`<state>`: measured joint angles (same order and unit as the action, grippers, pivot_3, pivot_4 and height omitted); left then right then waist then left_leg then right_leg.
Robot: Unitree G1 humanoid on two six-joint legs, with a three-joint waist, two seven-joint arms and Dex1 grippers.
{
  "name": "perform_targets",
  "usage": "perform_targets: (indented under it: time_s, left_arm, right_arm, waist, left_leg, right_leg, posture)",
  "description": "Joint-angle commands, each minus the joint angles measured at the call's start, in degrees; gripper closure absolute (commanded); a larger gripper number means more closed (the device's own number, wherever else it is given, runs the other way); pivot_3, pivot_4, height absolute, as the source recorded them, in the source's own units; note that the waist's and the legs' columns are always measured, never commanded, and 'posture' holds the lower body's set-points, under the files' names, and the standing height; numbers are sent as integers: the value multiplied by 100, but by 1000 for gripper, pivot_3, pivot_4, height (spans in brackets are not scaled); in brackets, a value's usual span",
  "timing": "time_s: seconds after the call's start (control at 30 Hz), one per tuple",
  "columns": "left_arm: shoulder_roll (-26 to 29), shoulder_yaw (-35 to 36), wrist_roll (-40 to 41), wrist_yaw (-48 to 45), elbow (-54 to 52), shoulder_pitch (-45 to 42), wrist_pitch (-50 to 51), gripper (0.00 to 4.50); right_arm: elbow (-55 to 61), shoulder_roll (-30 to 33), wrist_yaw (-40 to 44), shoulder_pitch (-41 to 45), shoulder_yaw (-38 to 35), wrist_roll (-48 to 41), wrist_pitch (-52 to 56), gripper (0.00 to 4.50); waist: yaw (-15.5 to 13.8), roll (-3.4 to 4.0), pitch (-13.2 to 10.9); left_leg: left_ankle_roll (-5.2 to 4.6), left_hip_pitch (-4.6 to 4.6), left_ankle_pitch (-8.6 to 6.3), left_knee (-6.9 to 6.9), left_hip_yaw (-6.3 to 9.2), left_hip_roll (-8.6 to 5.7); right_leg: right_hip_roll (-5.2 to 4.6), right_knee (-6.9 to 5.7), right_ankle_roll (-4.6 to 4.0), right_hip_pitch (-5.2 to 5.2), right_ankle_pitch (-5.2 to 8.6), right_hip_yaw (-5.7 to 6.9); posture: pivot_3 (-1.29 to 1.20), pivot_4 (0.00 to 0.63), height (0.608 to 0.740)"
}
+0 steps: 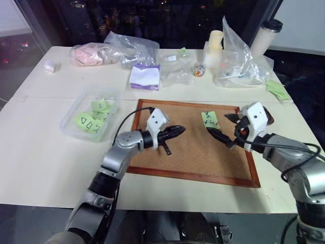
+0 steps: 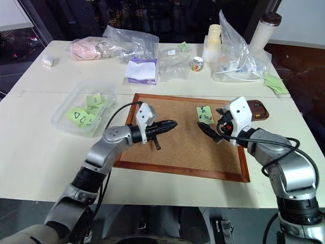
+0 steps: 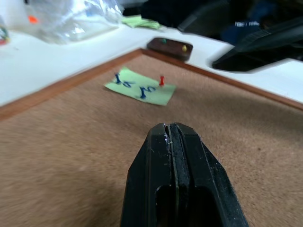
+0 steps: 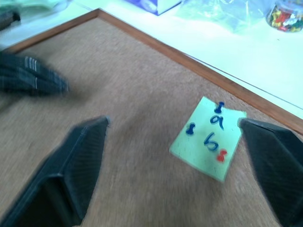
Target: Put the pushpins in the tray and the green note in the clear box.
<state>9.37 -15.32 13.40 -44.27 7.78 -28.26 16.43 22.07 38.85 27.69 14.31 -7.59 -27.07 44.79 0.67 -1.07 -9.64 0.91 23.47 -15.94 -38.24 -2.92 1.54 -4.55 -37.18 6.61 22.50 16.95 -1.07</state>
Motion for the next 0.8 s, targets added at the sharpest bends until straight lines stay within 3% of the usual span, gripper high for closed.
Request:
perform_targets:
  time_s: [0.03, 0.3, 0.37, 0.47, 0.8]
  left_arm:
    - [-225, -17, -178, 141, 499, -120, -377, 4381]
    - [-497, 69, -470, 264, 1700, -232, -930, 4381]
    - [-512, 79, -532, 298, 1823, -250, -1058, 4500]
    - [-526, 106, -564, 332, 1865, -244, -1142, 4500]
    - [-528, 144, -608, 395, 1859, -189, -1225, 4500]
  right_arm:
    - [-408, -209, -301, 448, 206, 320, 29, 0]
    - [-2121, -799, -777, 1613, 723, 1199, -382, 0]
    - [-2523, -926, -821, 1836, 796, 1377, -598, 530]
    - [-2892, -1030, -757, 2019, 814, 1483, -744, 1706]
    - [-3472, -1103, -523, 2133, 834, 1706, -1051, 1706]
  waist:
    - [1, 0, 0]
    - [-19, 18, 13]
    - [-28, 22, 16]
    - [-26, 24, 18]
    - [2, 30, 21]
  left_leg:
    - [0, 0, 0, 0, 0, 0]
    - [0, -6, 0, -2, -3, -3]
    - [0, -6, 0, -3, -2, -4]
    - [0, -8, 0, -4, -3, -6]
    - [0, -10, 0, -3, -3, -4]
  right_leg:
    - [0, 0, 0, 0, 0, 0]
    - [-4, -2, 1, -7, 0, 1]
    - [-7, 0, 1, -10, 0, 3]
    - [-9, 0, 1, -14, -1, 2]
    - [-8, -5, 2, -14, -1, 3]
  posture:
    - [0, 150, 740]
    - [0, 150, 740]
    - [0, 150, 740]
    - [0, 150, 740]
    - [0, 150, 740]
